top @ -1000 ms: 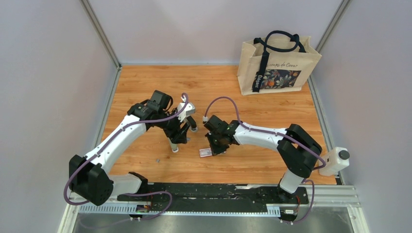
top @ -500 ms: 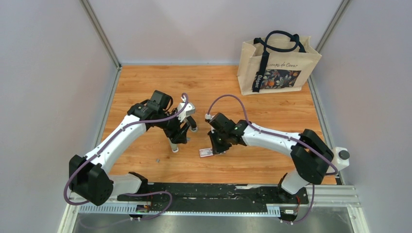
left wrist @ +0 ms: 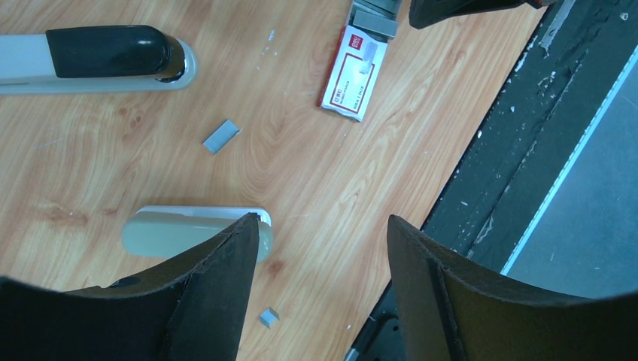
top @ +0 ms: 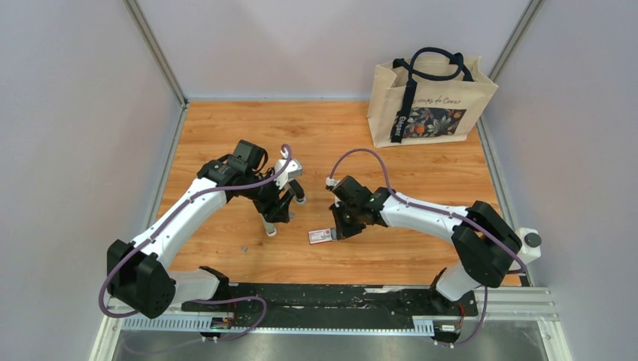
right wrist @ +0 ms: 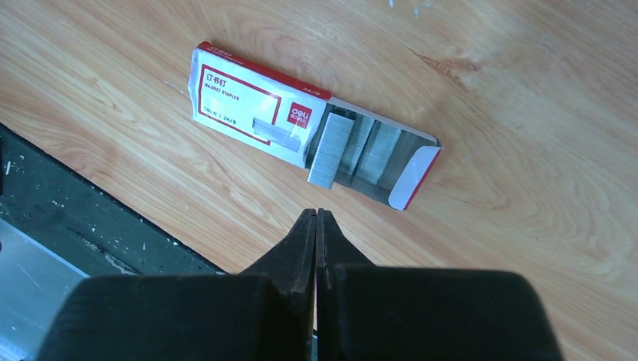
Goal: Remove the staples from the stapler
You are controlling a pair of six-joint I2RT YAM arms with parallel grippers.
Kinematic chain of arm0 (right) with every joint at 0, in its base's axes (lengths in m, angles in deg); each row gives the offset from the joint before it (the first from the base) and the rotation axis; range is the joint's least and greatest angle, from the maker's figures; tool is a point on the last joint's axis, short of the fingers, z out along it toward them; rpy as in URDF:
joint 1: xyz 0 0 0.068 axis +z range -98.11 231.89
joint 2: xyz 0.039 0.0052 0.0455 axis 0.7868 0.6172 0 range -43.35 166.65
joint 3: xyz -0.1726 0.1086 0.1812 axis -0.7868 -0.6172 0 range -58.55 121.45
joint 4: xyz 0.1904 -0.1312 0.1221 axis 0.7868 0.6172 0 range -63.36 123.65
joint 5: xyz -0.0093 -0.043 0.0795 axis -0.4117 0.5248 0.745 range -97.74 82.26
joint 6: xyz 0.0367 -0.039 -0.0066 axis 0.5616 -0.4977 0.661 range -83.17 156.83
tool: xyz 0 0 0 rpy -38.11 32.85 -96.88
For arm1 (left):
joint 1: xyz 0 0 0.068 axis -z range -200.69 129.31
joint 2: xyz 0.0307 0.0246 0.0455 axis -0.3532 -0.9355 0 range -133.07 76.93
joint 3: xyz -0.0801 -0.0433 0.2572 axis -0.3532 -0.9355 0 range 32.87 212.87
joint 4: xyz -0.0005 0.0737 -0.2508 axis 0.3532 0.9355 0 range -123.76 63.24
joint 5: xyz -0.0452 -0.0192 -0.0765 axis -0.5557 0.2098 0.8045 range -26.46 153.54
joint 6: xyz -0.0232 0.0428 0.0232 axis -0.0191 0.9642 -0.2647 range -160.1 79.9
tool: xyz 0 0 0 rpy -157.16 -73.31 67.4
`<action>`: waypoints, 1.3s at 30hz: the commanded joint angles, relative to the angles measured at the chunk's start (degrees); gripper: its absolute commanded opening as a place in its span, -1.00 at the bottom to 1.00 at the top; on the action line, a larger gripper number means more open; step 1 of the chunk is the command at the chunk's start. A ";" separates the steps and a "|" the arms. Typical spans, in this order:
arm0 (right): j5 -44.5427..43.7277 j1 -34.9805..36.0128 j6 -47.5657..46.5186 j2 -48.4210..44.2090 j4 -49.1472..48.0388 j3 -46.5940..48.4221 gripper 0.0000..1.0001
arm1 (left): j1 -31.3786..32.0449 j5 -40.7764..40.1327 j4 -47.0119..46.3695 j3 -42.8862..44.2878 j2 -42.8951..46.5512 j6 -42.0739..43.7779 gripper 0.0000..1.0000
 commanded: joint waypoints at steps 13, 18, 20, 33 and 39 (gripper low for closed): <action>2.56 0.06 -1.04 5.11 -4.05 1.94 -1.00 | 0.02 1.45 -0.26 0.42 -0.50 -0.41 0.43; 2.39 0.06 -1.48 5.55 -3.96 2.56 -1.00 | 0.02 1.80 -0.27 0.16 -0.85 -0.41 0.43; 2.39 0.06 -1.57 5.82 -3.96 2.99 -1.00 | 0.02 1.89 -0.35 0.24 -0.85 -0.41 0.43; 2.74 0.06 -2.45 7.31 -2.82 5.11 -1.00 | 0.02 2.59 -0.09 -0.02 -0.85 -0.15 0.43; 3.09 0.06 -2.45 7.22 -2.20 4.67 -1.00 | 0.02 2.95 0.26 0.24 -0.85 -0.06 0.42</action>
